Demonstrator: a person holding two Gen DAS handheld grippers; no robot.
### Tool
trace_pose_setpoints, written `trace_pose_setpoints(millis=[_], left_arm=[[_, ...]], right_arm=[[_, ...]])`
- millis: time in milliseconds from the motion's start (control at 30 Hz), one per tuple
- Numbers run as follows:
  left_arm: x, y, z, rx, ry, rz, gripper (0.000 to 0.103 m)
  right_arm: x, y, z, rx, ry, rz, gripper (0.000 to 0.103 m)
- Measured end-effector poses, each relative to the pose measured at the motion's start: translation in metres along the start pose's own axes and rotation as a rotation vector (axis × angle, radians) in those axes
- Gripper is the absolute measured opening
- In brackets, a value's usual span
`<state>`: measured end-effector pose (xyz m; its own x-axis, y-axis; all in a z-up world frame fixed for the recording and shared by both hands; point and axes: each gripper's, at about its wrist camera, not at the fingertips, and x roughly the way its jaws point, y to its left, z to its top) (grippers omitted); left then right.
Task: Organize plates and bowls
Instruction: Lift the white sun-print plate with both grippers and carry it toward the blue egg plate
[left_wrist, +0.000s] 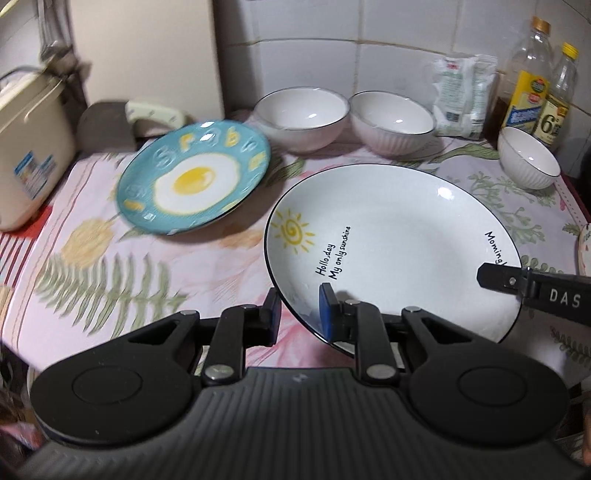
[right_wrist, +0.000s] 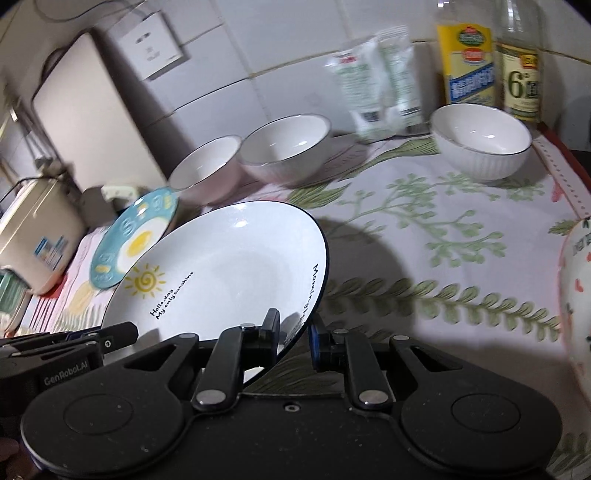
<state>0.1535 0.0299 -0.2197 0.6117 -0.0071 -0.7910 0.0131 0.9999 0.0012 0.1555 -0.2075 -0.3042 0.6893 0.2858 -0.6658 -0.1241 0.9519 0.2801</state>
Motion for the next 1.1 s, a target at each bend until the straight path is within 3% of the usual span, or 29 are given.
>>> trace_pose_setpoints(millis=[200,567,733,900,1100], left_arm=[[-0.004,0.02,-0.013,-0.039,0.012,0.008,0.02],[0.007,0.026,-0.029,-0.062,0.004,-0.053,0.02],[0.011,0.027,-0.027,-0.088,0.034,-0.068,0.02],[0.02,0.029,-0.029,-0.136,0.12,-0.103,0.02],[0.021,0.025,-0.028,-0.12,0.148,-0.096,0.021]], right_arm=[[0.004,0.017,-0.013,-0.03,0.009,0.015,0.02],[0.015,0.018,-0.013,-0.061,-0.005,-0.023,0.02],[0.018,0.021,-0.012,-0.129,0.003,-0.052,0.02],[0.025,0.016,-0.014,-0.123,0.031,-0.084,0.019],[0.026,0.015,-0.016,-0.113,0.037,-0.119,0.018]])
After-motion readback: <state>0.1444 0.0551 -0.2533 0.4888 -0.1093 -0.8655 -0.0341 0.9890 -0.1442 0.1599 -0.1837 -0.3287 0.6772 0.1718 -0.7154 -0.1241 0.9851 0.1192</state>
